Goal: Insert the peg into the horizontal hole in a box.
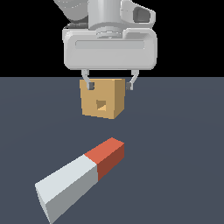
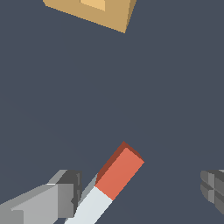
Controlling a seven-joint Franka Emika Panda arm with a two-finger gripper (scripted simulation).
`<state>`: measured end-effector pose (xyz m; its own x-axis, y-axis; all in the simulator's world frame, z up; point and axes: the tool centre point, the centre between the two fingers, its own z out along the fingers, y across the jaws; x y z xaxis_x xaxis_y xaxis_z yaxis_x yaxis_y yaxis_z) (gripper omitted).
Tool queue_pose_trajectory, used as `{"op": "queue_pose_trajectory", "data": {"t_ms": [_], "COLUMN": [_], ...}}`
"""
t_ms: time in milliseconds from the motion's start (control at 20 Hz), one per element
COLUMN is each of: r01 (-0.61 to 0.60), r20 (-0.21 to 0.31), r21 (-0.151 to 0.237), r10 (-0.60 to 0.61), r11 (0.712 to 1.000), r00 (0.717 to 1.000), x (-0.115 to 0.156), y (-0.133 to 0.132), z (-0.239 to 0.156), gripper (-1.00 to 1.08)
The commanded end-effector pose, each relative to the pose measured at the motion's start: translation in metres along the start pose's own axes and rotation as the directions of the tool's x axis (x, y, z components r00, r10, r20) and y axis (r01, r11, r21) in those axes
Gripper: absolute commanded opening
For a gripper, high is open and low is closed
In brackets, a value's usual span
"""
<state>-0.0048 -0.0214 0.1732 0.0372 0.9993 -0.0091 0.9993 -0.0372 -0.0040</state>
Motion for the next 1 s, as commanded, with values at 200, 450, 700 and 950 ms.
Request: {"op": "queue_pose_trajectory", "data": {"t_ms": [200,450,700,950], "r01": [-0.020,-0.105,-0.255,-0.438], "r20": [0.000,-0.001,-0.002,-0.004], "r21": [0.000,0.000,0.000,0.000], "r10": [0.020,0.105,0.255,0.438], "r11": [1.000,0.995,0.967,0.899], "r00": [1.000,0.995,0.967,0.899], "x": [-0.005,-0.024,-0.058,-0.099], "y": [0.000,-0.003,-0.013,-0.033], "z": [0.003,0.016,0.039,0.068], "gripper": [1.00,1.00,1.00,1.00]}}
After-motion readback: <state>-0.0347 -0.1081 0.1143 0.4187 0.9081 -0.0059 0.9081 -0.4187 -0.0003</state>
